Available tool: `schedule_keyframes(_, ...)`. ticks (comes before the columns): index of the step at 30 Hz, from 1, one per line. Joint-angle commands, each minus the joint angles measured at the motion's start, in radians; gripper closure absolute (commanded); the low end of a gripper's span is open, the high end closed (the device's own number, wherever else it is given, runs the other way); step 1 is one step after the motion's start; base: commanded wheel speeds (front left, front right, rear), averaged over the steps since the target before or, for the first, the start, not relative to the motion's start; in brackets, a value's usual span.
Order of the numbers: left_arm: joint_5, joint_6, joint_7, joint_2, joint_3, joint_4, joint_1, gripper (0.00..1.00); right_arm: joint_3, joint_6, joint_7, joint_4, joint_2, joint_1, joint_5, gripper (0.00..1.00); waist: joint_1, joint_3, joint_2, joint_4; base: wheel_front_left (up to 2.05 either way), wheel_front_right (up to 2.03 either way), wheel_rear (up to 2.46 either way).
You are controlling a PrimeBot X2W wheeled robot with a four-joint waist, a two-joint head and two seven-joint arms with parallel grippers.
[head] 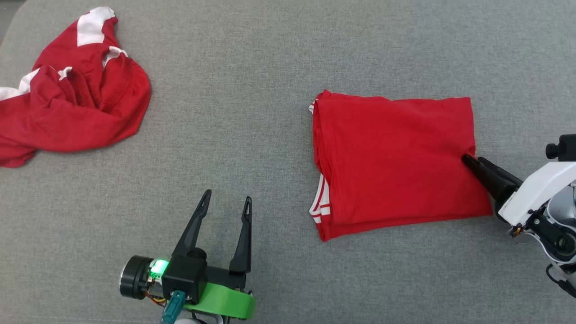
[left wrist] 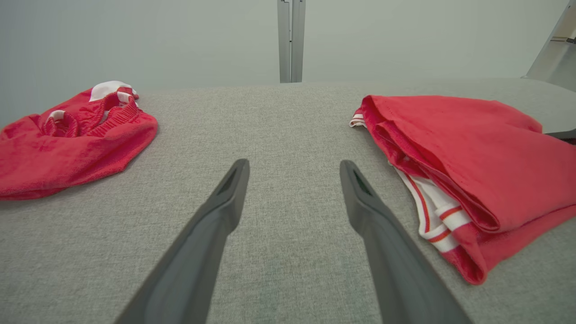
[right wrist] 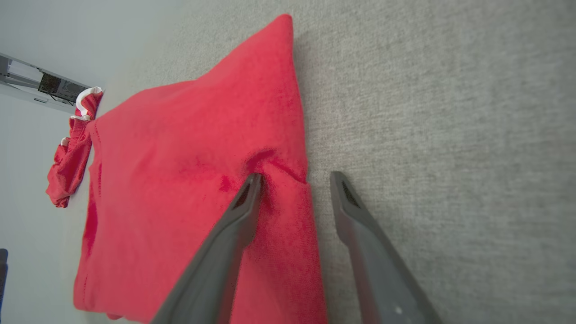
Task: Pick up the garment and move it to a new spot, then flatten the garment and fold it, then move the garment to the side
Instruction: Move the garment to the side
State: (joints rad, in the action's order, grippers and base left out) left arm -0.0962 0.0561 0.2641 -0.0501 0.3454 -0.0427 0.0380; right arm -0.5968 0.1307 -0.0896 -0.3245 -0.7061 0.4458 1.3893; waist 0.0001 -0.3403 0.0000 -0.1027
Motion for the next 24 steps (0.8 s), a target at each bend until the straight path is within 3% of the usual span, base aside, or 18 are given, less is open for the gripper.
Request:
schedule_keyframes(1, 0.003, 0.006, 0.0, -0.001, 0.0, 0.001, 0.019, 0.0, -0.013, 0.0, -0.002, -0.003, -0.003, 0.01, 0.002, 1.0, -0.0001, -0.008, 0.0, -0.002, 0.0, 0.0, 0.0)
schedule_keyframes(15, 0.073, -0.031, 0.0, -0.005, 0.035, 0.103, 0.107, 0.0, -0.007, -0.001, 0.079, 0.015, -0.128, 0.232, -0.065, 1.0, -0.0001, -0.162, 0.0, 0.049, 0.0, 0.0, 0.0)
schedule_keyframes(24, 0.136, -0.052, 0.0, -0.033, 0.087, 0.217, 0.193, 0.0, 0.041, -0.001, 0.116, -0.031, -0.261, 0.376, -0.074, 1.0, -0.0001, -0.308, 0.0, 0.09, 0.0, 0.0, 0.0)
